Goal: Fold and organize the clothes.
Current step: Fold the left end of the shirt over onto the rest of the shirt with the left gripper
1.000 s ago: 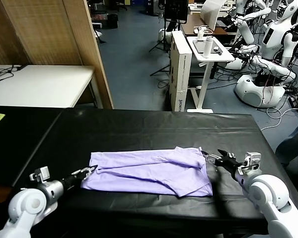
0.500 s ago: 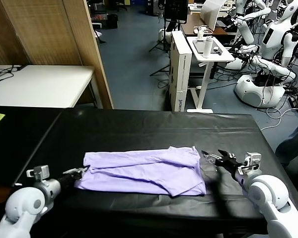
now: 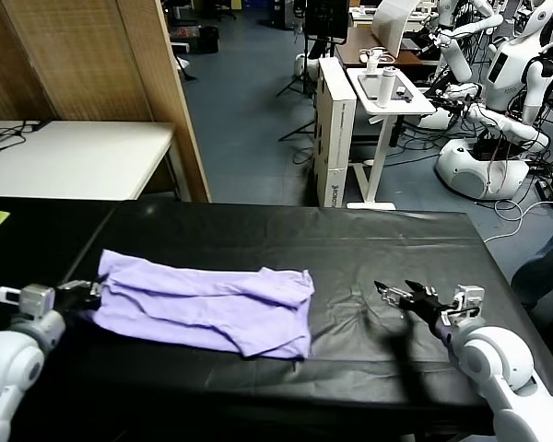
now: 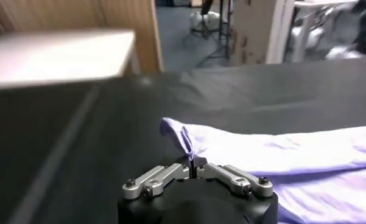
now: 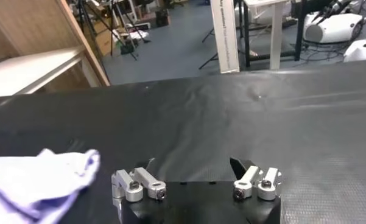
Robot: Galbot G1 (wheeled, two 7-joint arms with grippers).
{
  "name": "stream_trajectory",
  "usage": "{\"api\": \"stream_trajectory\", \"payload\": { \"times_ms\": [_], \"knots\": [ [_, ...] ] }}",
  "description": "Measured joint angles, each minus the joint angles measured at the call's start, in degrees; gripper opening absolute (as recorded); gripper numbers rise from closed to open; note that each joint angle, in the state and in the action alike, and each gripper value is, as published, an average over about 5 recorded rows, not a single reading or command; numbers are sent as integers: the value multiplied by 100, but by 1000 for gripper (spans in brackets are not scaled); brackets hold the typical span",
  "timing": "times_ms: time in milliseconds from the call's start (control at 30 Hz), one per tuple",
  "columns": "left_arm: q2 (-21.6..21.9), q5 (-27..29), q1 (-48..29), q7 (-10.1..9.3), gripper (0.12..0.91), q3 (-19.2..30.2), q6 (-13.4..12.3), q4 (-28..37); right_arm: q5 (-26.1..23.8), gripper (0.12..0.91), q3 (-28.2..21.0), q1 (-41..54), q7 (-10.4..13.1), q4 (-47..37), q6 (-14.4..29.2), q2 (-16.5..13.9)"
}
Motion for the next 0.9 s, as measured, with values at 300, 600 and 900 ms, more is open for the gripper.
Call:
{"api": "stream_trajectory", "payload": {
  "times_ms": [300,600,900],
  "knots": [
    [-357,-857,115,-369,168,149,632,-871,-107,907,88,-133,-8,86,13,7],
    [-1099,-2073,-184,-605,168,900,704,-1397,-461,907,288,-392,-69,221,122,128],
    [-1593,-2020,-634,-623,168,1676,705,-1168,-626,907,497,-696,-61,393,125,192]
  ]
}}
